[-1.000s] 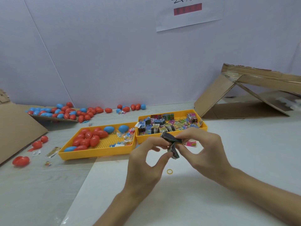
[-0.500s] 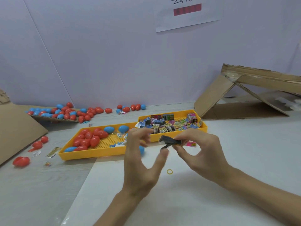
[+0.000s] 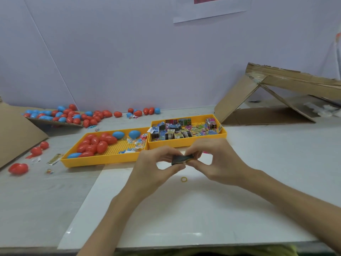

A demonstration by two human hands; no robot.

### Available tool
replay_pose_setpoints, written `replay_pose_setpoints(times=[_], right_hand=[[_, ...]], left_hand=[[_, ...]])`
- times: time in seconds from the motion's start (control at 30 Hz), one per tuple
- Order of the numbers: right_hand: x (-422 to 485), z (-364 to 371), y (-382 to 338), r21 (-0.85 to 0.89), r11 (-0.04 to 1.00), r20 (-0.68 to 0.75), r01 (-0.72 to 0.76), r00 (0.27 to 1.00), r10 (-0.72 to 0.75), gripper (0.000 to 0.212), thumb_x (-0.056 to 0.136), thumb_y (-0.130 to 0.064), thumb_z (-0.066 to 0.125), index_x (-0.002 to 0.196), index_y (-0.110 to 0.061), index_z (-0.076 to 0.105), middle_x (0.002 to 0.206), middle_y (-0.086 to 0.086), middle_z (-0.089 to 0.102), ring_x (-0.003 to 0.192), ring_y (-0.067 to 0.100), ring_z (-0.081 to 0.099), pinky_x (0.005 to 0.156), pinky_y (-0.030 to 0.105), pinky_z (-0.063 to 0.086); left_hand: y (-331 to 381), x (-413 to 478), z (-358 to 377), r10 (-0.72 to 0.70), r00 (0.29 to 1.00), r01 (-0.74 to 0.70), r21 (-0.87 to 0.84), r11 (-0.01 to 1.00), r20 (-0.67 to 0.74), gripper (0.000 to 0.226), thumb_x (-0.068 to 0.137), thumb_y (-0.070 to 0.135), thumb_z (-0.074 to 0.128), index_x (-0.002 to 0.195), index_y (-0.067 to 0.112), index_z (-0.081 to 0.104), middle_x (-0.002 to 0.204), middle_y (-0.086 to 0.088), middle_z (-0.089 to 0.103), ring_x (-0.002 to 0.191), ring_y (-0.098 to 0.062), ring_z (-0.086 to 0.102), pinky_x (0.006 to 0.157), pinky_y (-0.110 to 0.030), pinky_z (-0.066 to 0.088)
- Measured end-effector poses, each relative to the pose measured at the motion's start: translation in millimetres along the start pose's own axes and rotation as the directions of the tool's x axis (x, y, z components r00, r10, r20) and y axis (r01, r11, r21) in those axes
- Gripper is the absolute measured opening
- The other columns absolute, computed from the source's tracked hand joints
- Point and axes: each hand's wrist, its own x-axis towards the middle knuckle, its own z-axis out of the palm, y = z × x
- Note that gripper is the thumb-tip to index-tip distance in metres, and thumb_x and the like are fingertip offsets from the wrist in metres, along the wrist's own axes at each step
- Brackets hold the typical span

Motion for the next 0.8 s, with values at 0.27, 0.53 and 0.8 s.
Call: replay_pose_setpoints(times=[0.27, 0.53, 0.8], right_hand=[[0, 8, 6, 0.174, 0.976, -0.034, -0.134, 0.989, 0.142, 0.02, 0.081, -0.007, 0.082, 0.1, -0.009, 0.078, 0.085, -0.002, 0.075, 0.075, 0.011, 0.069, 0.07, 0.024, 0.058], [-4, 20, 8, 0.406, 0.856, 0.017, -0.319, 0.939, 0.342, 0.073, 0.078, -0.018, 0.083, 0.139, -0.03, 0.045, 0.102, -0.004, 0.074, 0.084, 0.021, 0.074, 0.082, 0.031, 0.059], [-6, 17, 12, -0.122, 0.981, 0.36, -0.152, 0.914, 0.187, 0.005, 0.087, -0.029, 0.077, 0.086, -0.024, 0.075, 0.08, -0.01, 0.062, 0.067, 0.013, 0.056, 0.064, 0.022, 0.045]], left_hand=[[1, 0, 1, -0.064, 0.996, 0.063, -0.026, 0.998, -0.057, 0.024, 0.083, 0.008, 0.081, 0.104, 0.022, 0.078, 0.092, 0.012, 0.077, 0.088, -0.008, 0.073, 0.079, -0.018, 0.056], [6, 1, -4, -0.135, 0.963, 0.121, -0.071, 0.99, -0.235, 0.037, 0.082, 0.01, 0.082, 0.091, 0.044, 0.07, 0.088, 0.026, 0.073, 0.082, -0.001, 0.071, 0.074, -0.011, 0.053], [5, -1, -4, -0.149, 0.924, 0.126, -0.087, 0.988, -0.353, 0.033, 0.081, 0.013, 0.083, 0.093, 0.041, 0.069, 0.092, 0.023, 0.073, 0.083, -0.003, 0.069, 0.074, -0.011, 0.052]])
